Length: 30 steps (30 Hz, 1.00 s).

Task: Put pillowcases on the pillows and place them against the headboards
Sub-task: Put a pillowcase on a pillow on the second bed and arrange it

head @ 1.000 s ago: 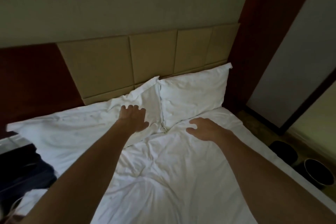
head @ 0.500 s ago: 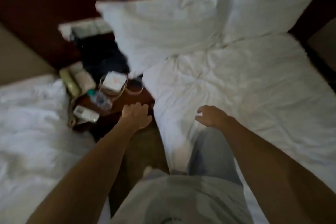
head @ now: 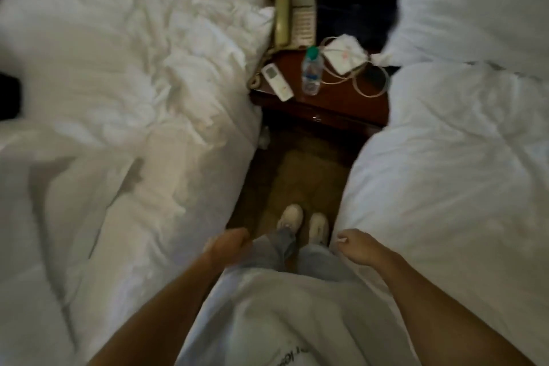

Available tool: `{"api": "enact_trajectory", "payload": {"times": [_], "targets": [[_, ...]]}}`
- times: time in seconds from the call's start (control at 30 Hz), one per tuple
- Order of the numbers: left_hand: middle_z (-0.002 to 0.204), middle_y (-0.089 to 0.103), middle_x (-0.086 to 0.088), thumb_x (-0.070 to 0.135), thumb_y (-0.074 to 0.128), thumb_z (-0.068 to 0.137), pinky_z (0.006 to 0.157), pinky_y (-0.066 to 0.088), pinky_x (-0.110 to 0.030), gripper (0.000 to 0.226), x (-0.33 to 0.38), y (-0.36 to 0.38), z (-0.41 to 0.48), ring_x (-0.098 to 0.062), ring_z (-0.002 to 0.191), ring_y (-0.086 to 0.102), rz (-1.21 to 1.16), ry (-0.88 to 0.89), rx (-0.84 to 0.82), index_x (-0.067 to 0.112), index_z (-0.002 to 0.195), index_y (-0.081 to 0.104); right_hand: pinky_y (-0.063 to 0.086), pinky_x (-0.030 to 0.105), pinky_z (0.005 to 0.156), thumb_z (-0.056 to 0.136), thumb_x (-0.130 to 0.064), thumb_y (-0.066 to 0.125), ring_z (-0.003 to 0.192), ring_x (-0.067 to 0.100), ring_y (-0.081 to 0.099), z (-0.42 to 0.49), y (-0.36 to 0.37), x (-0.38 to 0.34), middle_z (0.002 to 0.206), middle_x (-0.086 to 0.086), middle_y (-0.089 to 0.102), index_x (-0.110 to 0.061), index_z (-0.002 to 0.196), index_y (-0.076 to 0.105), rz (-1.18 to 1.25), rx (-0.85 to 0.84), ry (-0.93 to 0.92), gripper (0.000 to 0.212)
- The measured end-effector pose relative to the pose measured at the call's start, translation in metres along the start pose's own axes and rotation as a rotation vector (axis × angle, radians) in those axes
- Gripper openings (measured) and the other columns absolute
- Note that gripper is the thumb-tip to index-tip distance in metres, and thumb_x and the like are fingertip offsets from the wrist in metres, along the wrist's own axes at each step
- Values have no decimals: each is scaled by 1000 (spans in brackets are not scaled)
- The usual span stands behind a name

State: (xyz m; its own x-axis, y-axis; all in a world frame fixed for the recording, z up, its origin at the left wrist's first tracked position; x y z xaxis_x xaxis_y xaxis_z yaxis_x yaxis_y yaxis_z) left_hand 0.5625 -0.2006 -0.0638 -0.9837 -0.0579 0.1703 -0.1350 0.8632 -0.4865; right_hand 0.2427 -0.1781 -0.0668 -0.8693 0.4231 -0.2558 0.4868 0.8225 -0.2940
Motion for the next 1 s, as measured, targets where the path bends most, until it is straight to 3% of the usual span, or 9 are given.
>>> {"api": "enact_trajectory", "payload": {"times": [0.17, 0.27, 0.5, 0.57, 0.73, 0.83, 1.0], "targets": [[113, 65, 3, 52, 43, 95, 92, 48, -34, 37, -64, 66, -39, -22, 106, 62, -247, -207, 55, 27, 109, 66, 49, 36, 88, 96, -37, 50, 106, 27, 62, 19, 2, -46, 110, 3, 62, -24, 109, 58, -94, -4, -99, 20], [105, 66, 7, 51, 46, 96, 89, 51, -36, 28, -84, 93, -57, -15, 94, 63, -382, -232, 129, 32, 105, 64, 50, 36, 91, 96, -37, 52, 110, 24, 60, 18, 5, -77, 123, 0, 62, -26, 124, 59, -225, -6, -142, 31], [87, 66, 6, 52, 42, 94, 72, 54, -37, 31, -136, 112, -83, -12, 76, 61, -658, -345, 368, 28, 90, 62, 49, 35, 97, 99, -29, 49, 115, 22, 57, 9, 14, -133, 132, 5, 59, -21, 133, 55, -556, -44, -178, 34], [92, 65, 7, 52, 42, 96, 74, 52, -34, 29, -152, 129, -85, -10, 79, 59, -742, -358, 369, 30, 89, 60, 47, 34, 99, 100, -28, 48, 120, 23, 55, 10, 17, -156, 136, 6, 56, -19, 136, 52, -632, -45, -164, 38], [117, 64, 10, 50, 47, 97, 86, 45, -25, 31, -212, 173, -106, -8, 99, 60, -962, -364, 306, 34, 120, 60, 45, 35, 105, 100, -29, 50, 127, 21, 51, 18, 46, -235, 141, 3, 53, -23, 142, 46, -714, 37, -153, 42], [119, 64, 9, 47, 47, 98, 92, 47, -28, 30, -266, 201, -131, -10, 103, 60, -1097, -419, 331, 33, 121, 60, 45, 33, 105, 100, -30, 51, 126, 18, 52, 21, 88, -291, 140, 0, 54, -25, 139, 48, -730, 64, -195, 39], [117, 66, 6, 38, 49, 100, 93, 50, -28, 26, -354, 253, -182, -8, 98, 61, -1144, -606, 332, 26, 117, 64, 44, 30, 104, 100, -30, 52, 124, 16, 53, 21, 168, -369, 138, -2, 56, -25, 137, 51, -783, -47, -275, 38]]}}
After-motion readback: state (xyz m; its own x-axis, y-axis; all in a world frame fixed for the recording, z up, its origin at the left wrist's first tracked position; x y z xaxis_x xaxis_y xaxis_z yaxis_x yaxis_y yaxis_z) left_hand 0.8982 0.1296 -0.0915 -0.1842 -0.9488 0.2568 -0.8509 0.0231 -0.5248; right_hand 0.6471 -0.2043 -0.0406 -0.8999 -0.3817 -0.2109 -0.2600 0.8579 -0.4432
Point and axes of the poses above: each hand's wrist, its own z-axis towards the middle knuckle, its own y-axis out of the palm, x = y × z, the point moved 4 cm from there along z, towards the middle knuckle
